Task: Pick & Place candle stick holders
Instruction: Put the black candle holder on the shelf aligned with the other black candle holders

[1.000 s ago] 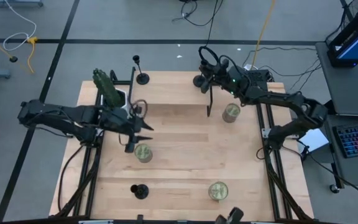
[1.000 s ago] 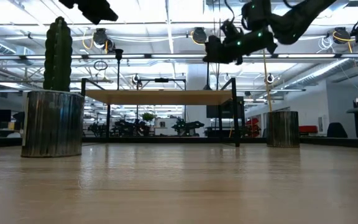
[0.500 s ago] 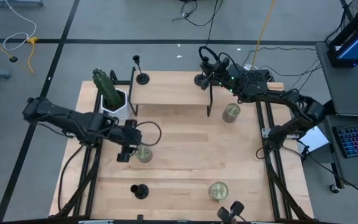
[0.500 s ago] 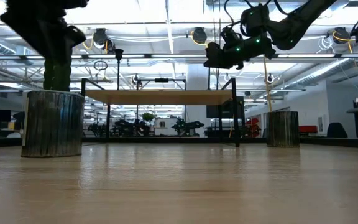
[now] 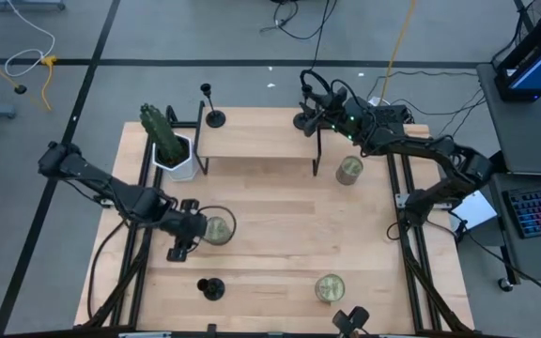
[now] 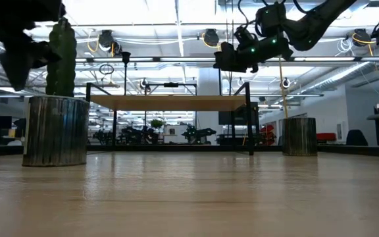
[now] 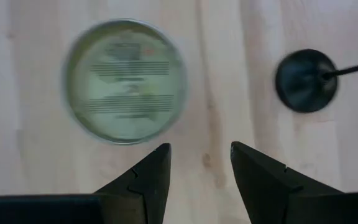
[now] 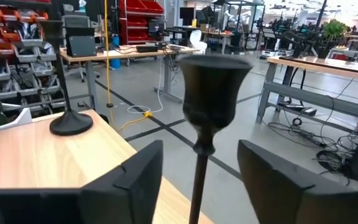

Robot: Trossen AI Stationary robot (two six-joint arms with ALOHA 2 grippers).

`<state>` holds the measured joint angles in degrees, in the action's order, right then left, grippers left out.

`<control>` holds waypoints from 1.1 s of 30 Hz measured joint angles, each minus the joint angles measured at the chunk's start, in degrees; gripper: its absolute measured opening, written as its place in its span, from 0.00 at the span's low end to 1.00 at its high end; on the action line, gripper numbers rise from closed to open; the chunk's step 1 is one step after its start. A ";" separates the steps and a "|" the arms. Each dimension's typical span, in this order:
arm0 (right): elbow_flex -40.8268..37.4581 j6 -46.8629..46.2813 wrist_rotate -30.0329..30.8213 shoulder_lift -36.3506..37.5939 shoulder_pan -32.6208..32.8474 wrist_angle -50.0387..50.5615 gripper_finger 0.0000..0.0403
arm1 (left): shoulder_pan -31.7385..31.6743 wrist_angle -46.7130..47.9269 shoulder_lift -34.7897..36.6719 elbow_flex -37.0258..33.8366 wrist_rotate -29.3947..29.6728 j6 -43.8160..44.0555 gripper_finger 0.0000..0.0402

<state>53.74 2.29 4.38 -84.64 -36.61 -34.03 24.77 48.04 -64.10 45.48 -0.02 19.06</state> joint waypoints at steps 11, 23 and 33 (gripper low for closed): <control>0.00 -0.05 0.08 8.67 0.70 8.79 0.58 | 11.17 -6.25 0.02 -0.89 2.73 6.76 0.43; 0.00 0.08 0.07 16.20 6.79 20.96 0.58 | 22.38 -19.79 -7.87 -0.89 5.29 7.44 0.43; 0.00 -0.05 4.76 16.98 12.15 20.88 0.58 | 23.70 -32.22 -18.53 -0.91 11.42 2.36 0.43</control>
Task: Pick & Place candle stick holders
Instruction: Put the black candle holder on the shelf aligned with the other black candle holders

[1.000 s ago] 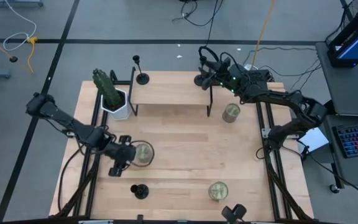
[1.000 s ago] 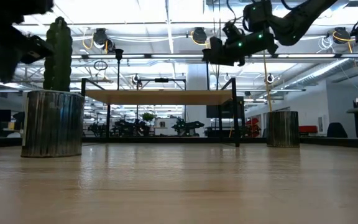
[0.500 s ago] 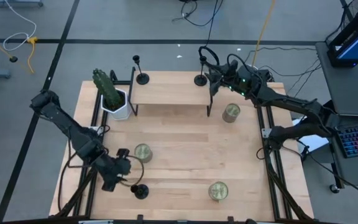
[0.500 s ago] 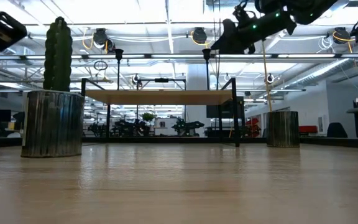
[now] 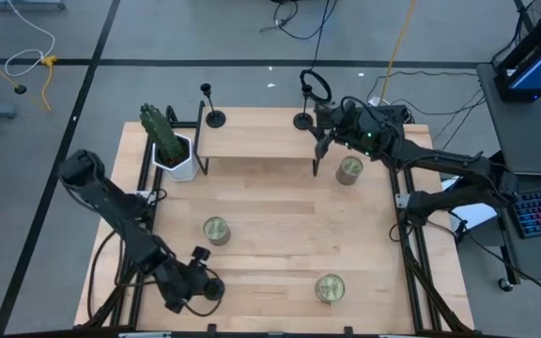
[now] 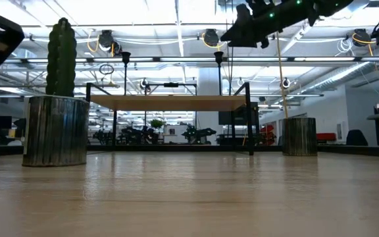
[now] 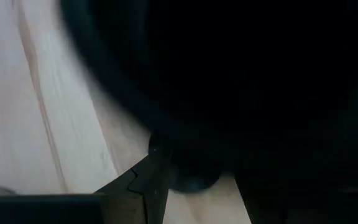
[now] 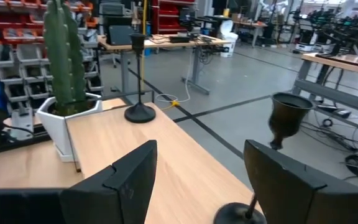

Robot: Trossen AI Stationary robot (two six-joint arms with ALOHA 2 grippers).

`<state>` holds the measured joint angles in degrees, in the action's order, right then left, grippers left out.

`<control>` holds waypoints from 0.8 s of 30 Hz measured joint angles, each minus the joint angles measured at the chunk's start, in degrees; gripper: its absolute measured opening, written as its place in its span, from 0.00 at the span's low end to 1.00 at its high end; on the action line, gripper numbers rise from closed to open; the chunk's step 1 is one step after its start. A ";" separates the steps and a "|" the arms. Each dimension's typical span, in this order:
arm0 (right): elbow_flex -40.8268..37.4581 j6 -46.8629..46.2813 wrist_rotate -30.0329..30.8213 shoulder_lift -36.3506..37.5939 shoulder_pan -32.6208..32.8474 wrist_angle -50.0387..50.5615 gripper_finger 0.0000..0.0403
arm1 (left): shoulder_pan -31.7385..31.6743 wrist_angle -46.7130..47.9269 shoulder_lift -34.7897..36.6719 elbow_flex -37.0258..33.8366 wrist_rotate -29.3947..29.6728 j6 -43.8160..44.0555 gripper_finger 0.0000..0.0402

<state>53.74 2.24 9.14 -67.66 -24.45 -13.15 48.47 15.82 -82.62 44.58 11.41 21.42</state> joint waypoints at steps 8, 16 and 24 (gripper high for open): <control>0.00 0.56 0.03 0.00 1.77 -0.26 0.58 | 0.04 -8.63 -2.28 0.00 1.50 -0.18 0.41; 0.00 1.72 0.05 0.00 1.75 -0.26 0.57 | -0.13 -9.56 -2.28 0.00 2.46 1.22 0.06; 0.00 1.67 -0.22 0.00 1.85 -0.25 0.56 | -8.08 -19.74 1.30 0.00 -2.46 -1.93 0.03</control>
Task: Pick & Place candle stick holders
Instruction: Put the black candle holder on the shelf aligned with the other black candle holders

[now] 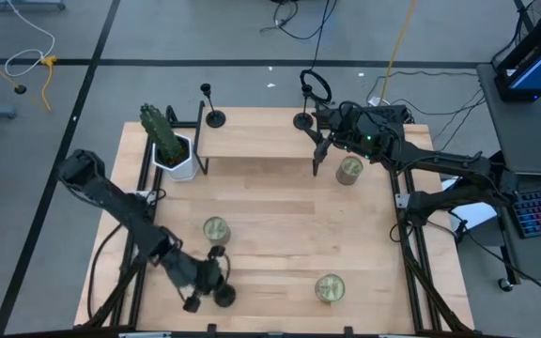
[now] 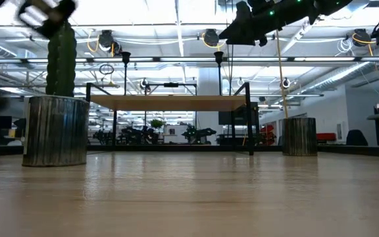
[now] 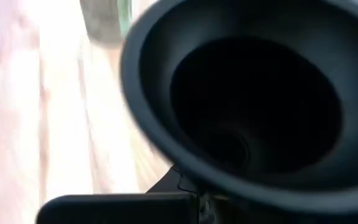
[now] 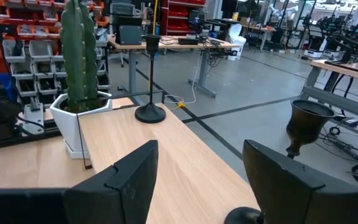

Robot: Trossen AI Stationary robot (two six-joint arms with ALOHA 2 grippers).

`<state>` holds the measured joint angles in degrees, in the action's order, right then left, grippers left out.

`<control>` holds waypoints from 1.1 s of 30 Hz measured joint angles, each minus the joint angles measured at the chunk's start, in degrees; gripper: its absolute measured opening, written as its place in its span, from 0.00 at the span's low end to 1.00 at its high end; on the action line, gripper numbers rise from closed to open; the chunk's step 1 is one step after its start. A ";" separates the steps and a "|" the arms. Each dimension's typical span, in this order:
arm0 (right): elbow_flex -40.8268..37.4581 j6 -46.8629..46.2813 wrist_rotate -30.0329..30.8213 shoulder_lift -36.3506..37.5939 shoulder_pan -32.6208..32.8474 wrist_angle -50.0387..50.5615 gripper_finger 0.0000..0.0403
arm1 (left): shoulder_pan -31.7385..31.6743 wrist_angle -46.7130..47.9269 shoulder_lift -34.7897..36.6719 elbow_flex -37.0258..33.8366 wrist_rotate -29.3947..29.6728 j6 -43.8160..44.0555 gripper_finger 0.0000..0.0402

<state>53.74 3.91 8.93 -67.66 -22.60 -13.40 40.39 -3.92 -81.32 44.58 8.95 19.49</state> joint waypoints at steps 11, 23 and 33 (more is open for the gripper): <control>0.00 1.28 -0.13 0.00 2.16 0.25 0.56 | -21.50 -1.52 10.18 2.00 1.83 -12.33 0.03; 0.00 0.81 -0.02 0.00 4.02 0.39 0.56 | -39.71 8.18 9.23 16.42 4.35 -18.11 0.02; 0.00 -1.43 0.00 0.00 4.08 0.41 0.56 | -55.09 8.07 0.73 23.16 4.16 -16.79 0.02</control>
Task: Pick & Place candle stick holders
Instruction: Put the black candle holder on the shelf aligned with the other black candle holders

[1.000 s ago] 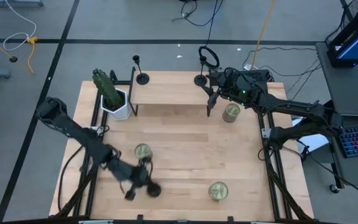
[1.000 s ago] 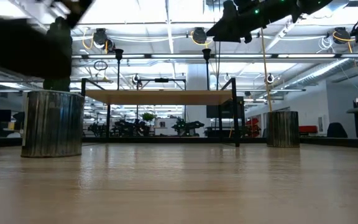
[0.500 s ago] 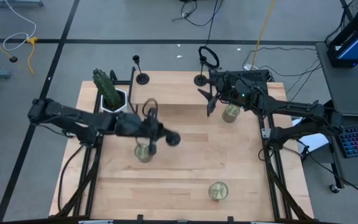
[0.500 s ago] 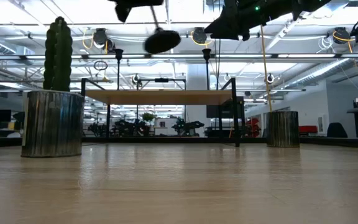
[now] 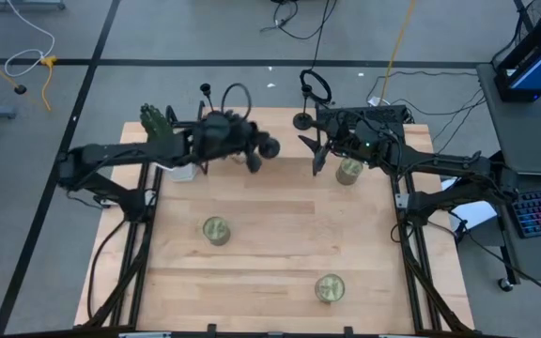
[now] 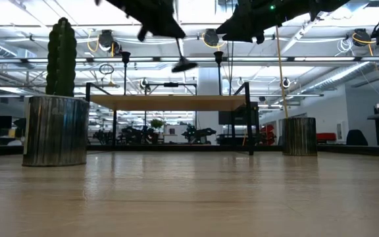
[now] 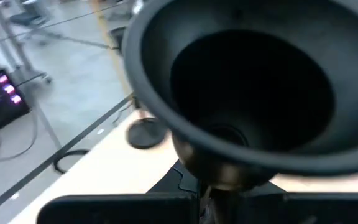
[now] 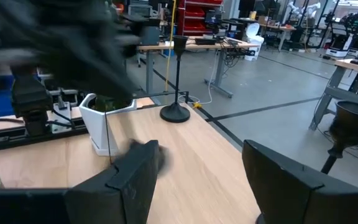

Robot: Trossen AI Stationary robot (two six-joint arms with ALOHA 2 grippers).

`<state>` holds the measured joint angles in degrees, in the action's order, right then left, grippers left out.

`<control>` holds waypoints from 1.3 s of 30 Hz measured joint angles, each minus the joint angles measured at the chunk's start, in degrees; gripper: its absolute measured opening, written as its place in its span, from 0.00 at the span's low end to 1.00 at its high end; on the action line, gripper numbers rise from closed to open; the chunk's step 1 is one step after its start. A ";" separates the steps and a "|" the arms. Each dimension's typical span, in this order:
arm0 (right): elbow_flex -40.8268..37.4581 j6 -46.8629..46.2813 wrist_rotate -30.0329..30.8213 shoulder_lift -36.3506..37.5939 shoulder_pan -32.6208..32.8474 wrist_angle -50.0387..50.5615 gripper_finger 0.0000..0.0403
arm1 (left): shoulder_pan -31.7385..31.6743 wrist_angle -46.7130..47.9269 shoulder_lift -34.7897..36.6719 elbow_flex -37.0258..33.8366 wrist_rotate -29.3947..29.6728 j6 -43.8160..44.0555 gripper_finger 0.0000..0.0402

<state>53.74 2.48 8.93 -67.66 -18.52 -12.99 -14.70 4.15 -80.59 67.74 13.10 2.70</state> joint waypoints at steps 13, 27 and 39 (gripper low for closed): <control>0.00 0.31 0.00 0.00 0.00 2.80 0.56 | -10.98 -5.52 -11.37 3.12 5.04 3.78 0.02; 0.00 0.35 0.00 0.00 0.00 4.00 0.56 | -15.53 -5.52 -13.71 3.22 3.21 5.08 0.04; 0.00 0.35 0.00 0.00 0.00 4.39 0.56 | -15.97 -5.34 -13.76 3.20 3.30 3.63 0.05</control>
<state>53.74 2.83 8.93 -67.66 -18.52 -8.60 -30.68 -1.19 -94.35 70.94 16.40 6.33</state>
